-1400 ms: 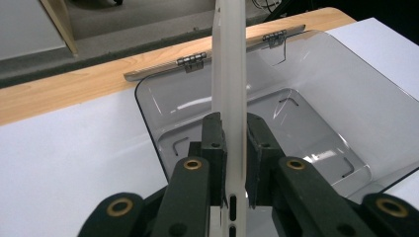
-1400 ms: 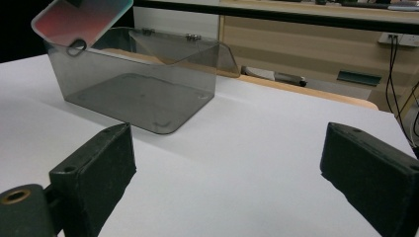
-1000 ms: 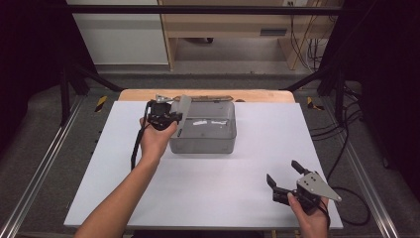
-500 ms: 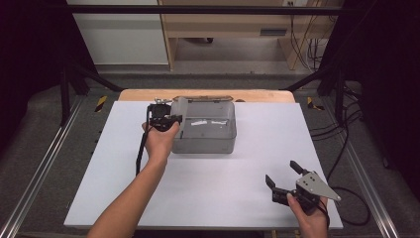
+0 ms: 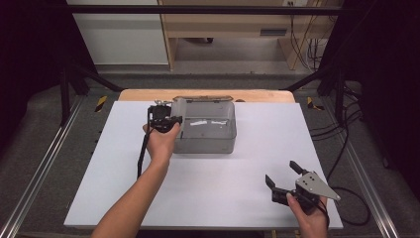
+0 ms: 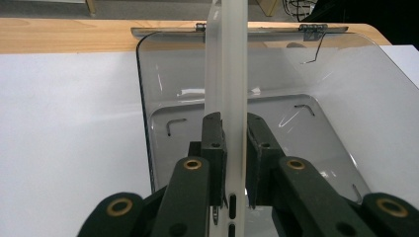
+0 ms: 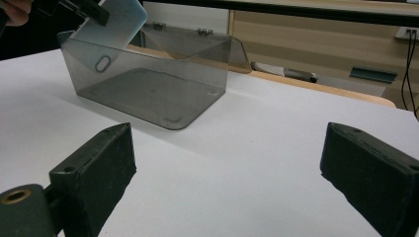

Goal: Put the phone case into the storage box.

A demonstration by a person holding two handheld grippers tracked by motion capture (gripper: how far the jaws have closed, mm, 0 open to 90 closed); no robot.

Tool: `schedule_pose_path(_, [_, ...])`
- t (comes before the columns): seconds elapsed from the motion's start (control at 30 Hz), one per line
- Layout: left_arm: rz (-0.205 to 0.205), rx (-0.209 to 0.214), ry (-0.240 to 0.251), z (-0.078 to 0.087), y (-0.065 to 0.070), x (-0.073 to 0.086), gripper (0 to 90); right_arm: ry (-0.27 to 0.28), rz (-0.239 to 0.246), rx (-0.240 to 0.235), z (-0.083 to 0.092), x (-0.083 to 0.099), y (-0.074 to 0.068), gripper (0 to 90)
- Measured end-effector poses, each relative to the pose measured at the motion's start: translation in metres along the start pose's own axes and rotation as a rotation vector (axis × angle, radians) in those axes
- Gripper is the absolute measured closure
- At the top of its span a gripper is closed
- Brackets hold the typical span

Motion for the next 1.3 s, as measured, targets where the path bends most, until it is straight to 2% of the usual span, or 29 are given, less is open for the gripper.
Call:
schedule_pose_path(0.13, [0.009, -0.003, 0.004, -0.001, 0.001, 0.0, 80.5, 0.0, -0.005, -0.009, 0.0, 0.0, -0.001, 7.1])
schedule_pose_path(0.5, [0.066, -0.024, -0.005, -0.006, 0.003, 0.001, 80.5, 0.001, -0.005, -0.041, -0.001, -0.001, -0.005, 7.4])
schedule_pose_path(1.03, [0.079, 0.006, -0.056, -0.018, -0.002, 0.006, 80.5, -0.01, -0.009, -0.029, -0.003, 0.0, -0.004, 7.4])
schedule_pose_path(1.3, [0.069, 0.013, -0.071, -0.022, 0.0, 0.008, 80.5, -0.014, -0.009, -0.03, -0.003, 0.0, -0.004, 7.4])
Point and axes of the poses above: each handheld gripper's, and its own axes: z roughly backward along the jaws, x roughly out of its underside, y roughly to its right, the point moved 3 cm from there along -z, roughly forward along the jaws, and after that the axes turned 15 degrees about x, right-handed, at the moved point
